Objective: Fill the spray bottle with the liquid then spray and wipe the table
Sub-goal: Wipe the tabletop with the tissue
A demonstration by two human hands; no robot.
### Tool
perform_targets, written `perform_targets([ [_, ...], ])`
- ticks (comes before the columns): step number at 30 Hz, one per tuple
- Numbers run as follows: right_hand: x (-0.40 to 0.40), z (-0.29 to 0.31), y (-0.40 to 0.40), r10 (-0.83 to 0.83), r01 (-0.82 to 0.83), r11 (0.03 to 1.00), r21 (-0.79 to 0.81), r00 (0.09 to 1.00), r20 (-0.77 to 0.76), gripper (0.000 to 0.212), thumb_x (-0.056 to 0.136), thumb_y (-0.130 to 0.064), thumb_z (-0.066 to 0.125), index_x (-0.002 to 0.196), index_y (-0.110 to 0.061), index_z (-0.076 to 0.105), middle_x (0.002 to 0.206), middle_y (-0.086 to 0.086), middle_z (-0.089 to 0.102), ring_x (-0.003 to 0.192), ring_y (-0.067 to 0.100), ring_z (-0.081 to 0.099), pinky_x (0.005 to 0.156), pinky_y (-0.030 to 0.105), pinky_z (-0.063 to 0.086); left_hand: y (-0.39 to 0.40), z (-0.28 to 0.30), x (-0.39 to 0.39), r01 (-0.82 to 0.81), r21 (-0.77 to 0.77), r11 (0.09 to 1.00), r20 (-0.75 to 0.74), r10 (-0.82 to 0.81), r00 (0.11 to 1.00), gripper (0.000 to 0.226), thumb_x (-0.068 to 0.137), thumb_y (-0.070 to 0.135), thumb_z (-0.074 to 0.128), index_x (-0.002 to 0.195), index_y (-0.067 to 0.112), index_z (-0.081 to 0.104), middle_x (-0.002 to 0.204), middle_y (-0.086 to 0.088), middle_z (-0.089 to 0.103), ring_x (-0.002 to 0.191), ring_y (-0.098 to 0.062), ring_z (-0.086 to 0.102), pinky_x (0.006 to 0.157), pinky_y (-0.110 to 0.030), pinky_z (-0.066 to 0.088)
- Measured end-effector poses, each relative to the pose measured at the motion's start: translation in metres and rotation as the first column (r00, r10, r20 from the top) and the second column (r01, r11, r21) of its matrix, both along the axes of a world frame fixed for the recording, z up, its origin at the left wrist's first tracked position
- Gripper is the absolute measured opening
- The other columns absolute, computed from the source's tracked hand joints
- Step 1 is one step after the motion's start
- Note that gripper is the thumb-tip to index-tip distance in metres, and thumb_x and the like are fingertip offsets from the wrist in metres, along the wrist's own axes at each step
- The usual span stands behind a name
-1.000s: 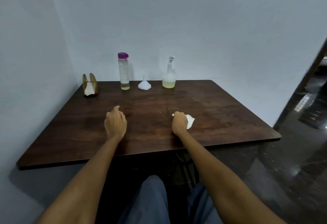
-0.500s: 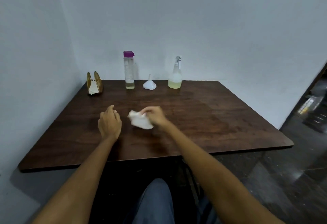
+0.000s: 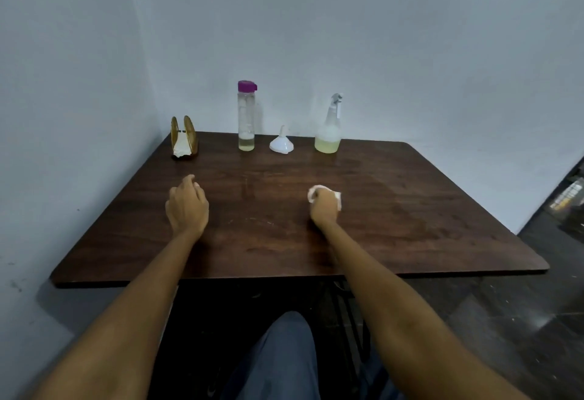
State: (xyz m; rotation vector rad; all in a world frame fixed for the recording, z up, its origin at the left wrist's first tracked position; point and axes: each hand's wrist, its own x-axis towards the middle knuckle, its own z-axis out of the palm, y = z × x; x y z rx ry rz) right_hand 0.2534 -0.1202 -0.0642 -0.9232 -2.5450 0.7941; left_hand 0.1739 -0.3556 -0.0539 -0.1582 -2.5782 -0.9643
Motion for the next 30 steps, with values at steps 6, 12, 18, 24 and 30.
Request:
perform_targets([
  [6, -0.017, -0.002, -0.156, 0.406, -0.412, 0.894, -0.178, 0.911, -0.071, 0.027, 0.088, -0.002, 0.049, 0.107, 0.0, 0.068, 0.116, 0.018, 0.066, 0.11, 0.033, 0.06, 0.099, 0.034, 0.046, -0.021, 0.003, 0.007, -0.121, 0.1, 0.988, 0.045, 0.117, 0.992, 0.038, 0.103, 0.017, 0.03, 0.134, 0.003, 0.047, 0.119, -0.023, 0.059, 0.115, -0.037, 0.052, 0.093, -0.047, 0.043],
  [12, -0.013, 0.049, -0.149, 0.441, -0.37, 0.622, -0.69, 0.894, -0.082, 0.034, 0.085, 0.0, 0.058, 0.119, 0.007, 0.062, 0.087, 0.012, 0.065, 0.073, 0.016, 0.056, 0.068, 0.026, 0.048, -0.041, 0.012, 0.02, -0.112, 0.128, 0.985, -0.035, 0.117, 0.992, 0.039, 0.102, 0.018, 0.029, 0.132, 0.003, 0.049, 0.118, -0.021, 0.063, 0.114, -0.037, 0.054, 0.092, -0.047, 0.043],
  [18, 0.027, 0.061, -0.041, 0.064, -0.19, 0.756, -0.626, 0.974, -0.219, 0.025, 0.085, 0.002, 0.056, 0.106, 0.0, 0.069, 0.088, 0.007, 0.065, 0.074, 0.017, 0.06, 0.051, 0.018, 0.05, -0.053, 0.009, 0.031, -0.124, 0.14, 0.982, -0.033, 0.13, 0.991, 0.039, 0.102, 0.017, 0.029, 0.131, 0.001, 0.049, 0.115, -0.023, 0.063, 0.111, -0.039, 0.056, 0.09, -0.048, 0.046],
  [24, 0.06, 0.005, -0.02, -0.119, 0.117, 0.992, 0.049, 0.992, 0.033, 0.018, 0.09, -0.009, 0.052, 0.092, 0.001, 0.067, 0.115, 0.017, 0.065, 0.109, 0.035, 0.06, 0.084, 0.033, 0.049, -0.048, -0.002, 0.042, -0.073, 0.118, 0.99, -0.037, 0.078, 0.996, 0.039, 0.102, 0.017, 0.03, 0.131, 0.001, 0.049, 0.115, -0.024, 0.063, 0.109, -0.039, 0.056, 0.09, -0.048, 0.044],
  [30, 0.027, -0.007, -0.144, 0.167, -0.166, 0.985, 0.037, 0.986, -0.006, 0.03, 0.092, -0.01, 0.044, 0.111, -0.008, 0.067, 0.113, 0.01, 0.066, 0.115, 0.028, 0.056, 0.091, 0.031, 0.041, -0.066, -0.004, 0.042, -0.108, 0.138, 0.985, -0.045, 0.115, 0.992, 0.041, 0.103, 0.021, 0.028, 0.134, 0.002, 0.047, 0.12, -0.023, 0.06, 0.114, -0.038, 0.053, 0.094, -0.048, 0.041],
])
